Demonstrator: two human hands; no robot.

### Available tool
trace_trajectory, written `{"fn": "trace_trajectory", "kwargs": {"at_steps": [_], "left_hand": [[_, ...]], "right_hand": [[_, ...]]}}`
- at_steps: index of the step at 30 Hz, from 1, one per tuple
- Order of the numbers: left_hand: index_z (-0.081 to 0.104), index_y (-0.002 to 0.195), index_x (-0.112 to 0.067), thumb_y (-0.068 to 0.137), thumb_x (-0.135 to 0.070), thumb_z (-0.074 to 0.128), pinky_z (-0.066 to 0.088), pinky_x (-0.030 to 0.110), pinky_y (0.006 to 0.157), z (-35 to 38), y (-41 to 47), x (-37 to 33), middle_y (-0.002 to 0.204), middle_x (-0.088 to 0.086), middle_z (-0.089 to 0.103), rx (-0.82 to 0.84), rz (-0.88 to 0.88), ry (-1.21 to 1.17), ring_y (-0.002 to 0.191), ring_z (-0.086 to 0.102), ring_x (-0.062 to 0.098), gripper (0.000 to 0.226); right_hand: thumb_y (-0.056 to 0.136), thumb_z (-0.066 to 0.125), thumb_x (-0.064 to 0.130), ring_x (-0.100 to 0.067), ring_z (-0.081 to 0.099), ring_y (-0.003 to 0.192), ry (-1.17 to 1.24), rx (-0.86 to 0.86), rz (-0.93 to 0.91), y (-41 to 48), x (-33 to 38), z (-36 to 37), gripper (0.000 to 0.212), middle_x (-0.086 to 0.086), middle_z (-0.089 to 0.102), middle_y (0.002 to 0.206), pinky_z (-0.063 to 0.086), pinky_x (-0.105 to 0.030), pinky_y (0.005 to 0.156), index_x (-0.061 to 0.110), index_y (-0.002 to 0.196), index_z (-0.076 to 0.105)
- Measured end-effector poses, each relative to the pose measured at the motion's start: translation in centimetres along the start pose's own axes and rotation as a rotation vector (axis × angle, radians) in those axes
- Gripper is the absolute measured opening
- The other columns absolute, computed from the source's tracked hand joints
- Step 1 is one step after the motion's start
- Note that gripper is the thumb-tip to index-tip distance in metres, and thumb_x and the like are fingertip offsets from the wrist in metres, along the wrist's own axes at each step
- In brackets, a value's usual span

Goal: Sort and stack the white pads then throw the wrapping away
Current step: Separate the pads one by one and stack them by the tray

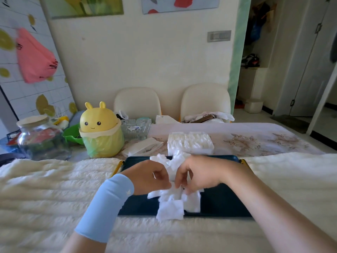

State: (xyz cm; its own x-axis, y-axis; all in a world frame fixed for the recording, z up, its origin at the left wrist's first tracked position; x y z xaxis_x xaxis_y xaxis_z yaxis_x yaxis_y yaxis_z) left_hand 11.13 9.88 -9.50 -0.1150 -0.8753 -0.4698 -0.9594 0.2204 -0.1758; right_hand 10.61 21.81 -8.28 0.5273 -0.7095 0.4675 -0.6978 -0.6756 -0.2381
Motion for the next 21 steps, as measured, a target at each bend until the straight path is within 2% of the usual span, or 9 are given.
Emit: {"fn": "trace_trajectory", "kwargs": {"at_steps": [3,6,8,10,11,13,16,19,21], "left_hand": [[0.070,0.088,-0.027,0.089,-0.032,0.060,0.052,0.024,0.077,0.6,-0.8,0.4,0.083,-0.008,0.069,0.050,-0.028,-0.040,0.074,0.061,0.010,0.012],[0.070,0.096,-0.024,0.093,-0.029,0.056,0.053,0.023,0.078,0.5,-0.8,0.7,0.089,-0.003,0.072,0.058,-0.043,-0.033,0.074,0.064,0.009,0.015],[0.070,0.097,-0.023,0.094,-0.026,0.056,0.053,0.023,0.080,0.5,-0.6,0.3,0.092,-0.002,0.073,0.057,-0.023,-0.040,0.074,0.065,0.008,0.015],[0.069,0.092,-0.022,0.093,-0.022,0.056,0.051,0.023,0.079,0.3,-0.5,-0.6,0.090,-0.003,0.072,0.061,0.005,-0.076,0.073,0.065,0.006,0.013],[0.068,0.087,-0.023,0.093,-0.022,0.056,0.049,0.022,0.075,0.2,-0.3,-0.9,0.088,-0.005,0.071,0.055,0.016,-0.092,0.072,0.065,0.006,0.014],[0.067,0.083,-0.024,0.096,-0.025,0.053,0.048,0.024,0.069,-0.7,0.3,-1.4,0.082,-0.006,0.067,0.000,0.021,-0.152,0.072,0.061,0.010,0.019],[0.068,0.096,-0.013,0.102,-0.038,0.045,0.051,0.031,0.065,-1.5,1.2,-1.4,0.085,0.004,0.066,-0.056,-0.012,-0.568,0.072,0.061,0.019,0.035],[0.064,0.113,-0.002,0.094,-0.054,0.053,0.055,0.032,0.064,-1.1,1.4,-1.9,0.094,0.015,0.069,-0.014,0.016,-0.918,0.081,0.069,0.029,0.056],[0.066,0.112,-0.003,0.090,-0.042,0.066,0.055,0.031,0.068,-1.1,1.3,-2.3,0.090,0.012,0.071,-0.052,0.067,-0.927,0.081,0.070,0.026,0.046]], "right_hand": [[0.070,0.089,0.036,0.001,0.058,0.080,-0.068,0.180,0.007,-0.1,1.8,3.0,0.049,0.015,0.066,0.104,0.046,-0.018,0.069,0.043,0.114,0.069],[0.066,0.090,0.044,-0.002,0.059,0.092,-0.178,0.211,0.039,-0.2,2.8,4.5,0.057,0.021,0.058,0.105,0.046,-0.021,0.072,0.043,0.117,0.066],[0.072,0.085,0.040,-0.006,0.059,0.087,-0.212,0.163,0.046,0.0,3.1,4.5,0.041,0.019,0.058,0.097,0.047,-0.023,0.069,0.038,0.110,0.069],[0.080,0.072,0.031,-0.013,0.052,0.069,-0.215,0.056,0.044,0.5,3.1,3.6,0.006,0.010,0.053,0.077,0.041,-0.025,0.059,0.027,0.082,0.068],[0.083,0.066,0.027,-0.015,0.046,0.062,-0.190,0.012,0.057,0.7,2.6,3.3,0.015,0.007,0.048,0.069,0.036,-0.026,0.055,0.025,0.069,0.061],[0.087,0.061,0.022,-0.014,0.040,0.054,-0.048,-0.065,0.071,0.6,2.0,2.0,0.032,0.006,0.044,0.059,0.031,-0.026,0.052,0.025,0.057,0.053],[0.093,0.065,0.024,-0.013,0.049,0.049,0.299,-0.214,0.064,-0.5,0.4,-1.0,0.023,0.004,0.059,0.054,0.033,-0.026,0.050,0.019,0.070,0.062],[0.092,0.072,0.018,-0.017,0.065,0.056,0.643,-0.334,0.072,-1.2,-1.7,-2.6,0.009,0.003,0.070,0.066,0.028,-0.023,0.042,0.011,0.086,0.069],[0.090,0.074,0.019,-0.022,0.072,0.063,0.729,-0.364,0.104,-1.3,-2.6,-2.7,0.018,-0.002,0.075,0.081,0.027,-0.023,0.041,0.004,0.099,0.069]]}}
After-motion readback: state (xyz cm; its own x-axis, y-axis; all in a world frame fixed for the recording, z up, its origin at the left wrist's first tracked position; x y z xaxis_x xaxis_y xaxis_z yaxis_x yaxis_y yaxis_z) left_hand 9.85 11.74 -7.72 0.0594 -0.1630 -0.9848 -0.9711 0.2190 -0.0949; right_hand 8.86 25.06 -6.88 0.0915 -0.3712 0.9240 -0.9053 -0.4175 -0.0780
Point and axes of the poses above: each hand's wrist, its own y-axis towards the middle knuckle, its own z-axis out of the palm, x = y × z, the point moved 10 cm from there along y, towards the middle knuckle
